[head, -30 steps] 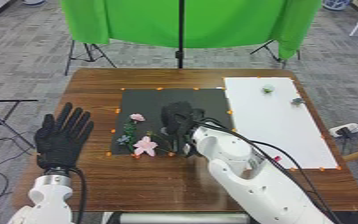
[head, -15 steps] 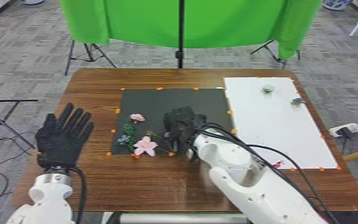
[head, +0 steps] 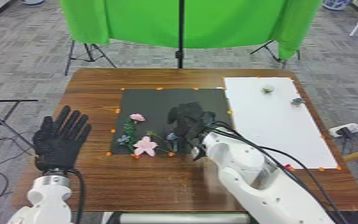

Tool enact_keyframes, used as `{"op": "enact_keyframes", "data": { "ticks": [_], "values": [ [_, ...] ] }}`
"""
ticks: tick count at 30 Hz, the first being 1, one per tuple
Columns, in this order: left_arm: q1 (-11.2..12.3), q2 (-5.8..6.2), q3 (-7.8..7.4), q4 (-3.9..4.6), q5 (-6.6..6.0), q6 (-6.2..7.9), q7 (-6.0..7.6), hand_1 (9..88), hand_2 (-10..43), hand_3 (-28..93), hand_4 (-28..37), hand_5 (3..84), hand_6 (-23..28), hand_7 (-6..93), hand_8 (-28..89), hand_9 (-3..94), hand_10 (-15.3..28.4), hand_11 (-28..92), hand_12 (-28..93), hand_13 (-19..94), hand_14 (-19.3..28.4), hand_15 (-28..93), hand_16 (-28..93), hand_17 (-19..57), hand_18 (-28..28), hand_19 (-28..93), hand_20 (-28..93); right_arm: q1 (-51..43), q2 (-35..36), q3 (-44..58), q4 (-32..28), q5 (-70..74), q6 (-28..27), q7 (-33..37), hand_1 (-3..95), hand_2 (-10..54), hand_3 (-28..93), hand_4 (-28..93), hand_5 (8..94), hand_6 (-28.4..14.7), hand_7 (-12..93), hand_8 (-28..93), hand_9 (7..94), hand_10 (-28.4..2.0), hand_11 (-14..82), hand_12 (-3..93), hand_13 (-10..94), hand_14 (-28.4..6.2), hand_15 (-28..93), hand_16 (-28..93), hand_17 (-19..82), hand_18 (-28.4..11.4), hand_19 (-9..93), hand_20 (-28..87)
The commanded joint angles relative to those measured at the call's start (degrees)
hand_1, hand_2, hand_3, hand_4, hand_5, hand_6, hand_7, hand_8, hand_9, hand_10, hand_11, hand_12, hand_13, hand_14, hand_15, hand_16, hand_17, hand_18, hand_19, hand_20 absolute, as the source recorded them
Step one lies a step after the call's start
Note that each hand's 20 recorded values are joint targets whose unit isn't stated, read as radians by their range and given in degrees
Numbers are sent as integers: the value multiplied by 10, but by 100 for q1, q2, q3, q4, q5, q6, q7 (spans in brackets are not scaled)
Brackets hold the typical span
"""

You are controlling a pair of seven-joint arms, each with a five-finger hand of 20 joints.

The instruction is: Arrange flowers

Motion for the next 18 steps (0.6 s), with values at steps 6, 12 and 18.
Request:
{"op": "enact_keyframes", "data": {
  "ticks": [6, 12, 18],
  "values": [
    [223, -35, -8, -54, -23, -170, 160, 262, 99, 768, -283, 370, 89, 102, -101, 309, 149, 149, 75, 222, 149, 230, -45, -83, 126, 265, 84, -192, 972, 1988, 277, 189, 630, 1383, 435, -95, 862, -283, 557, -16, 174, -136, 581, -158, 173, 162, 508, -130, 455, 166, 244, -223, 769, 393],
    [326, -43, -59, -74, 6, -222, 200, 260, 99, 768, -283, 371, 91, 100, -100, 308, 154, 146, 76, 218, 154, 235, -50, -85, 128, 267, 84, -202, 1275, 2635, 852, -171, 278, 1443, 437, -95, 868, -283, 463, -31, 182, -140, 432, -162, 123, 140, 364, -156, 358, 127, 192, -214, 703, 339],
    [306, -41, -66, -64, 60, -263, 135, 258, 99, 767, -283, 371, 91, 98, -99, 308, 154, 144, 77, 218, 155, 236, -51, -86, 129, 267, 84, 104, 1238, 2562, 1417, -236, -230, 1363, 394, -95, 841, -283, 404, -18, 171, -142, 387, -148, 107, 130, 326, -164, 310, 134, 173, -217, 694, 326]
  ]
}}
